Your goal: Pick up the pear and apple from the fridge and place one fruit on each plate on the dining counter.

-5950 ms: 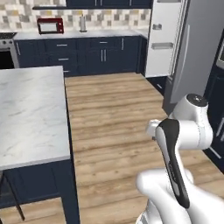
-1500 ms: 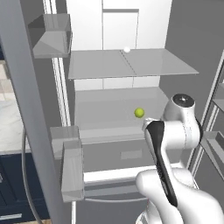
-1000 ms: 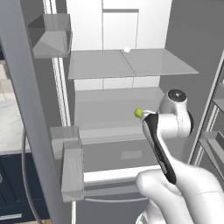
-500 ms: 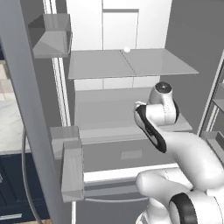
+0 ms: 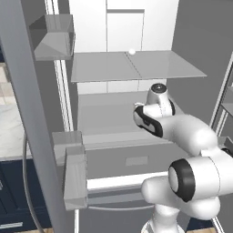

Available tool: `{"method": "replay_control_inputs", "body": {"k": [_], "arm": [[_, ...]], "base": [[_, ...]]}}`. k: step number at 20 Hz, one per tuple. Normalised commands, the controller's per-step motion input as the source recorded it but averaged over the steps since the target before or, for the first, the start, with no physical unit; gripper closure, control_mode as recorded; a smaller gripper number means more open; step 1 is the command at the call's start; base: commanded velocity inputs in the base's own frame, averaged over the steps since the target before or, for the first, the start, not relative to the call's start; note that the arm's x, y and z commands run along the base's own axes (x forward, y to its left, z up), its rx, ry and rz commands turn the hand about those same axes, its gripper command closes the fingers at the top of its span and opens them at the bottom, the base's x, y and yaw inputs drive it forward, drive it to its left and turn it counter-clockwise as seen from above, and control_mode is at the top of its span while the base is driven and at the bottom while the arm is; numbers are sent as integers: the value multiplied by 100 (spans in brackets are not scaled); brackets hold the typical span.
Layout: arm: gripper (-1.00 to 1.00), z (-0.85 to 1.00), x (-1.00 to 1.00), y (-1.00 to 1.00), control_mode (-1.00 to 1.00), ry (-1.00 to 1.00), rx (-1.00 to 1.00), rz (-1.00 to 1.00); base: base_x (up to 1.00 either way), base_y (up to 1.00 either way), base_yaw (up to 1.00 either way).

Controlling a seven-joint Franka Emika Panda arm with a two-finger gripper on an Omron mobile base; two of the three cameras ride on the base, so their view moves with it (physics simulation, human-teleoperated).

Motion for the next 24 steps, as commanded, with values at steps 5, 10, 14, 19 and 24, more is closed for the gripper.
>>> {"method": "replay_control_inputs", "body": {"k": [5, 10, 14, 19, 24], "arm": [[-100, -43, 48, -5, -100, 0, -4, 0], [-100, -20, 60, -20, -100, 0, 0, 0], [-100, -5, 63, 0, -100, 0, -1, 0], [-100, -31, 44, 0, -100, 0, -6, 0], [-100, -23, 33, 0, -100, 0, -4, 0]], "base": [[0, 0, 0], [0, 0, 0], [0, 0, 0], [0, 0, 0], [0, 0, 0]]}}
